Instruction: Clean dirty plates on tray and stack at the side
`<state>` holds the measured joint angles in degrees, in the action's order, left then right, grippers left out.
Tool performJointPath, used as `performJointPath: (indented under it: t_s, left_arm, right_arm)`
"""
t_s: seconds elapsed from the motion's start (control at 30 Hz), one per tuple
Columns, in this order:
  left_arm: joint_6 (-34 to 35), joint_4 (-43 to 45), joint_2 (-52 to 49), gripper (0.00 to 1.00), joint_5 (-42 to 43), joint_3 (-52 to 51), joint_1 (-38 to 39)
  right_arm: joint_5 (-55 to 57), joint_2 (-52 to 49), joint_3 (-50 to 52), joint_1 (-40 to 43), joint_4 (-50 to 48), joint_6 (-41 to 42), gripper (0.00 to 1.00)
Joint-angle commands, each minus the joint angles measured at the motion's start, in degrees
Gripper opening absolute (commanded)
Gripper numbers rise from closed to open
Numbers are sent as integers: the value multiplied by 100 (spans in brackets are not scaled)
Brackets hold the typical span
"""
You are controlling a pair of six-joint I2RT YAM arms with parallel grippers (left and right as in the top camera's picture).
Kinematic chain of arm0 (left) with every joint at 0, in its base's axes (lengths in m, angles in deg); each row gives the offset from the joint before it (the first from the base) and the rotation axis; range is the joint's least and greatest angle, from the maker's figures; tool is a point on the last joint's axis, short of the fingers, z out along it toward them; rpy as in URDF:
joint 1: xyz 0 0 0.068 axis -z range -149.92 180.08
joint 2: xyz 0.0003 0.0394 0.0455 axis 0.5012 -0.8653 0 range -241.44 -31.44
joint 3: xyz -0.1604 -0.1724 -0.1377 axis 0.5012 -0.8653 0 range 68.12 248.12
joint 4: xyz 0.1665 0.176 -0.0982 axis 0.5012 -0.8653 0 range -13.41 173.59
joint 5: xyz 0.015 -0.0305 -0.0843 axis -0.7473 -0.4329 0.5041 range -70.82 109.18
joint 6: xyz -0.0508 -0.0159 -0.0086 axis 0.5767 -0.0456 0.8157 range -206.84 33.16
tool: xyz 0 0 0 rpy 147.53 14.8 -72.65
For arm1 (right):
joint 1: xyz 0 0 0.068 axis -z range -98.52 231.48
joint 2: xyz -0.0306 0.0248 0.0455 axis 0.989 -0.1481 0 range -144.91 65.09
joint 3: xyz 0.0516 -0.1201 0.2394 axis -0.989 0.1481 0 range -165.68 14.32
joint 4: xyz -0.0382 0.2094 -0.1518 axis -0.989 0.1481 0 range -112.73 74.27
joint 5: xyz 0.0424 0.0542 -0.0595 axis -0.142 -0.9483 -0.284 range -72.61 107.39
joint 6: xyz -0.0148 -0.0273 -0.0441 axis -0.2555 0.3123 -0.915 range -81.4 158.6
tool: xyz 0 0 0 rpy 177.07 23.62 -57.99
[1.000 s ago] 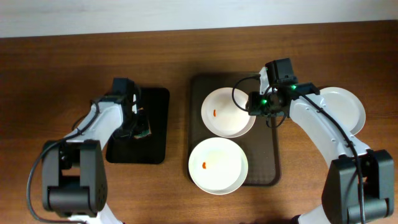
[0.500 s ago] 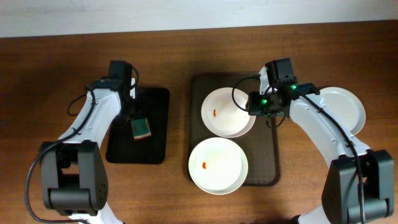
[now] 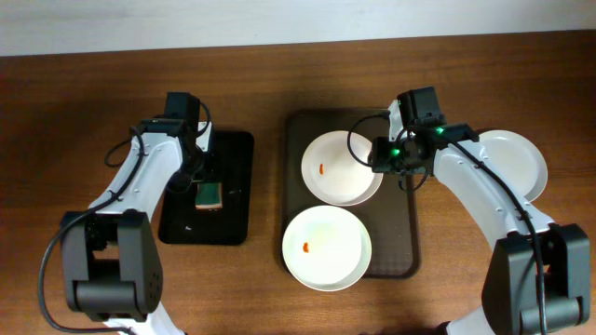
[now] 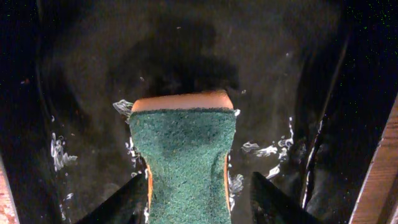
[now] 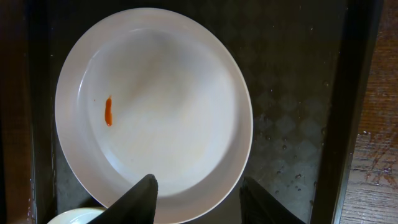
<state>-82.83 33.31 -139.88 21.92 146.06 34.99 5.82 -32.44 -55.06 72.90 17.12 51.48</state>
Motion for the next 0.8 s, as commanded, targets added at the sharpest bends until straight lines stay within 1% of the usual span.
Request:
performJointPath:
  t_s: [0.0, 0.1, 0.13, 0.17, 0.2, 0.27, 0.33, 0.4, 0.53, 0.57, 0.63, 0.67, 0.73, 0.77]
  left_arm:
    - [-66, 490, 42, 41, -107, -413, 85]
    - [-39, 1296, 2, 37, -254, -1239, 162]
    - [4, 1626, -9, 30, -251, -1609, 166]
    - [63, 1661, -11, 13, -251, -1727, 166]
    - [63, 1631, 2, 0, -247, -1692, 166]
    - [63, 1222, 70, 0, 13, -1292, 166]
    - [63, 396, 179, 0, -48, -428, 164]
    - [63, 17, 197, 0, -61, 59, 164]
    - [68, 225, -114, 0, -393, -160, 166]
    - [66, 177, -184, 0, -356, -199, 173]
    - [63, 46, -168, 0, -258, -59, 170]
    - [63, -175, -168, 0, -76, 170, 170]
    - [63, -568, -168, 0, 315, 769, 195]
    - [63, -621, -168, 0, 527, 1110, 267]
  right_arm:
    - [-31, 96, -81, -4, -13, -44, 45]
    - [-31, 96, -81, -4, -15, -44, 45]
    - [-31, 96, -81, -4, -15, -44, 45]
    - [-31, 96, -81, -4, -15, -44, 45]
    - [-31, 96, -81, -4, -17, -44, 45]
    - [-26, 96, -81, -4, -17, -46, 45]
    - [-26, 96, -81, -4, -15, -46, 45]
    - [-20, 96, -81, -4, -17, -50, 45]
    - [483, -149, 28, -4, -17, -66, 45]
    - [802, -365, 46, -4, -105, -68, 44]
    - [883, -734, 48, -4, -483, -201, 44]
    - [883, -905, 48, -4, -590, -247, 43]
    - [890, -1217, 48, -2, -756, -522, 37]
    - [931, -1296, 48, 2, -798, -520, 31]
